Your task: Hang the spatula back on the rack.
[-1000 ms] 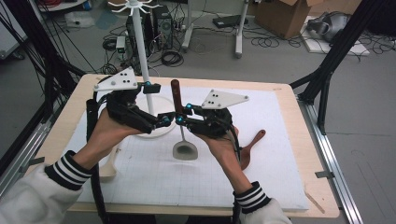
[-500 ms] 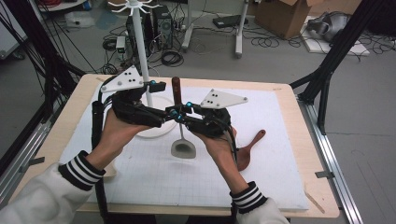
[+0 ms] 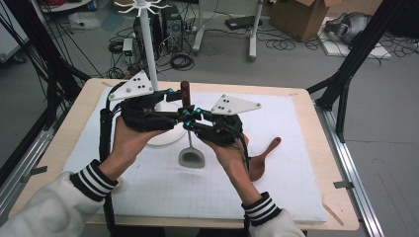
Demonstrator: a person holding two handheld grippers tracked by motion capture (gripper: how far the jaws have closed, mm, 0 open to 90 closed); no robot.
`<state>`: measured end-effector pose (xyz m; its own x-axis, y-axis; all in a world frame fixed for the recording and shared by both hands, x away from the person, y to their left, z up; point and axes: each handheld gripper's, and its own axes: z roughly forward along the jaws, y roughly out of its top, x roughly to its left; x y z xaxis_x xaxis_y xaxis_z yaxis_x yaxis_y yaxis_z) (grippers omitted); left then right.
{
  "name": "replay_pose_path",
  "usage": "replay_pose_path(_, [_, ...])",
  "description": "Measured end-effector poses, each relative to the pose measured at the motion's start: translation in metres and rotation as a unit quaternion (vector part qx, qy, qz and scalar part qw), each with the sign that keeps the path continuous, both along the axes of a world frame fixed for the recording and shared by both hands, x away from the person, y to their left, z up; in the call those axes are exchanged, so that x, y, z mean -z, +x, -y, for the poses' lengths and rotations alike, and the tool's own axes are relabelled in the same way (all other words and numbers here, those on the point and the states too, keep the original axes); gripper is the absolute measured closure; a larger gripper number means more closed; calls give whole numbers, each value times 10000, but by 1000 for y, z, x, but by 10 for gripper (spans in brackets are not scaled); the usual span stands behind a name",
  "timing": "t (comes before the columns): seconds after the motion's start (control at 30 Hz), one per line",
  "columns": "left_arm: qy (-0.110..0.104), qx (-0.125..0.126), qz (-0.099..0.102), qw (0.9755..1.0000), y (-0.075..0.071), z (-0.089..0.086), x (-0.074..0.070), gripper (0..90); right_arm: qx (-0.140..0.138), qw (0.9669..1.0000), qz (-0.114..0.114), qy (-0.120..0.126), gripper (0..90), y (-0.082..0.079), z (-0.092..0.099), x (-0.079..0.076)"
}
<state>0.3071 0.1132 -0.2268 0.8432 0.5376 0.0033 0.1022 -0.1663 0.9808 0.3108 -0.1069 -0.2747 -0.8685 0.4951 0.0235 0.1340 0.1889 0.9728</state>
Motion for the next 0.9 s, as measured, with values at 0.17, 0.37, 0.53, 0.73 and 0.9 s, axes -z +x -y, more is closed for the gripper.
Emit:
replay_pose_path(0.17, [20, -30, 21, 10000, 1, 1, 1, 519, 3, 10000, 9, 10, 740, 1, -1, 0])
replay_pose_path(0.37, [4, -13, 23, 10000, 1, 1, 3, 604, -4, 10000, -19, 6, 739, 0, -2, 1])
replay_pose_path(0.53, [33, -1, 31, 10000, 1, 2, 3, 694, -31, 10000, 14, 18, 739, 0, -4, 1])
replay_pose_path(0.73, [34, -11, -57, 10000, 0, 1, 2, 728, -55, 10000, -13, 14, 738, 0, -4, 1])
replay_pose_path(0.9, [28, 28, -58, 10000, 1, 0, 2, 731, -114, 9999, 72, 41, 737, 1, -5, 2])
